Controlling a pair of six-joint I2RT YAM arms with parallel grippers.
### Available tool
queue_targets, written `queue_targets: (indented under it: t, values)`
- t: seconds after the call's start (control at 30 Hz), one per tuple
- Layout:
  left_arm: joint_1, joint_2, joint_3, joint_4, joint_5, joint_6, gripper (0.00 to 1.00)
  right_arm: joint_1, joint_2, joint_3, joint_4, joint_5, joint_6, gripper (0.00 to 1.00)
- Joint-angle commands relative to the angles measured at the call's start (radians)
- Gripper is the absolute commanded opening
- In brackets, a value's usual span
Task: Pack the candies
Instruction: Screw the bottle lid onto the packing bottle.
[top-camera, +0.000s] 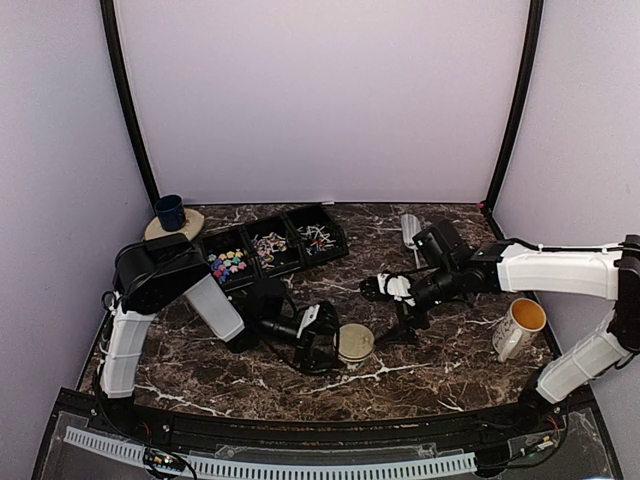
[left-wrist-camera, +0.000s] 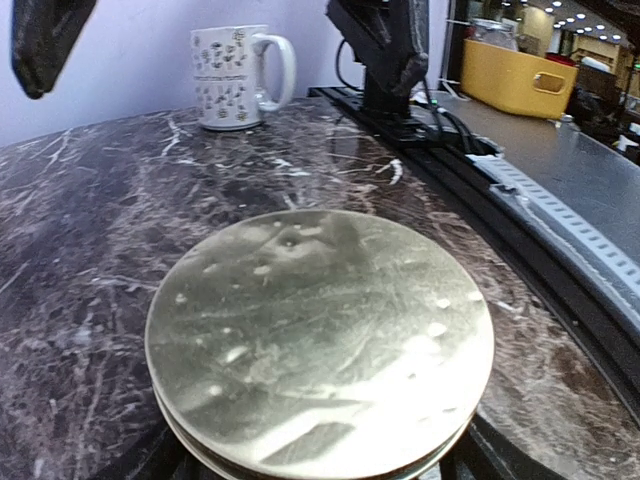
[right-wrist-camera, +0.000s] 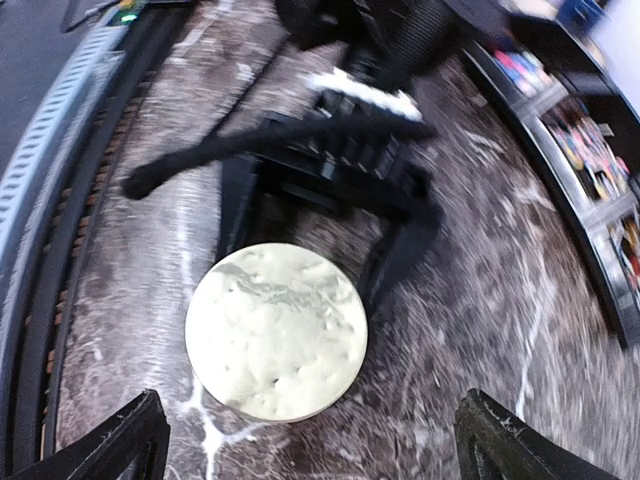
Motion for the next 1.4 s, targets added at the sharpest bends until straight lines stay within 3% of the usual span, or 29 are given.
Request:
queue_targets:
  t: [0.0,0.23,1.1,1.37]
  values:
    - [-0.01,-0.036,0.006,-0.247,0.219,0.074,0.8,0.04,0.044,0.087,-0.132,-0.188,-0.239,0.99]
    - [-0.011,-0.045,0.045,-0.388,0.246,0.148,0.8,0.107,0.16,0.164,-0.191,-0.197,-0.332,0.98]
    - [-0.012,-0.046,0.057,-0.428,0.23,0.17,0.8,0.116,0.356,0.239,-0.203,-0.265,-0.371,1.0]
    - [-0.012,-0.045,0.05,-0.405,0.191,0.157,0.8,0.109,0.361,0.235,-0.188,-0.282,-0.341,0.93]
